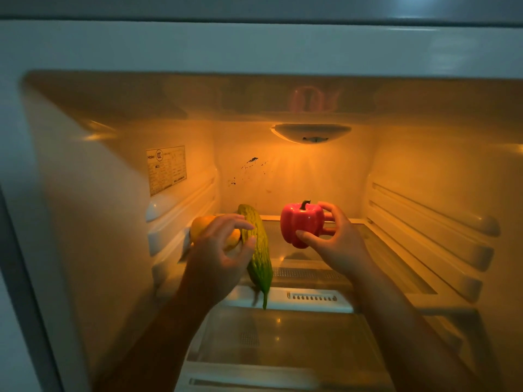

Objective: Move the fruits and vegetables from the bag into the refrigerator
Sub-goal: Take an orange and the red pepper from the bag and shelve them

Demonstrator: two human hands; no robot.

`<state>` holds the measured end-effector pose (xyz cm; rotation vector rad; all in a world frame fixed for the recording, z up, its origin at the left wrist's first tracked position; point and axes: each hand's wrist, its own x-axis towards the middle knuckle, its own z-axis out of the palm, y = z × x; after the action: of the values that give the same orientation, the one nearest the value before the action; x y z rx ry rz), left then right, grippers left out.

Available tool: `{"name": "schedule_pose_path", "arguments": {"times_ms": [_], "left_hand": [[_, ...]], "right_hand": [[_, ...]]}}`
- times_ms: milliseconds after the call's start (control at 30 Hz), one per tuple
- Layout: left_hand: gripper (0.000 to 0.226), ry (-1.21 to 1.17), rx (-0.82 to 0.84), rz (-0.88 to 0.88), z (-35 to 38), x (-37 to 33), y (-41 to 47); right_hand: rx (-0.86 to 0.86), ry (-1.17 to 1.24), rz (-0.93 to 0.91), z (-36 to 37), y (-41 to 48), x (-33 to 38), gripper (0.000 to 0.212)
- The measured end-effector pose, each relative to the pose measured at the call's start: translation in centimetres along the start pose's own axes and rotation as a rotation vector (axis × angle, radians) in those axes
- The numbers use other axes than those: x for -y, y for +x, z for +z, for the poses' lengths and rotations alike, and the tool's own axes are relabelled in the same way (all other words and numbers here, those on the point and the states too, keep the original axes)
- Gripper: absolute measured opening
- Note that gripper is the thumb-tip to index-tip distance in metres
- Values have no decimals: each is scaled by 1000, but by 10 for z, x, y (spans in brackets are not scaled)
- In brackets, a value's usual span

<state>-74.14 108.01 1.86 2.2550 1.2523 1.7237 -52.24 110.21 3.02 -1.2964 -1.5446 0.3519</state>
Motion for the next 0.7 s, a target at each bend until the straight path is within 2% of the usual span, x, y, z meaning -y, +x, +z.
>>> {"name": "schedule_pose_path", "arguments": {"times_ms": [100,200,267,533,700], "left_hand": [[35,268,-64,-20,-10,12,7],[60,407,57,-155,-7,21,7],[68,460,134,-201,-4,24,8],[63,525,68,-211,-4,29,11],[61,522,28,-202,-3,27,8]], "right_hand": [[3,-20,-6,1,1,-1,70],[12,-25,-4,2,1,-2,71],[16,-21,-6,2,1,-2,70],[59,3,13,2,1,0,68],[131,-61,29,4,-2,1,73]]}}
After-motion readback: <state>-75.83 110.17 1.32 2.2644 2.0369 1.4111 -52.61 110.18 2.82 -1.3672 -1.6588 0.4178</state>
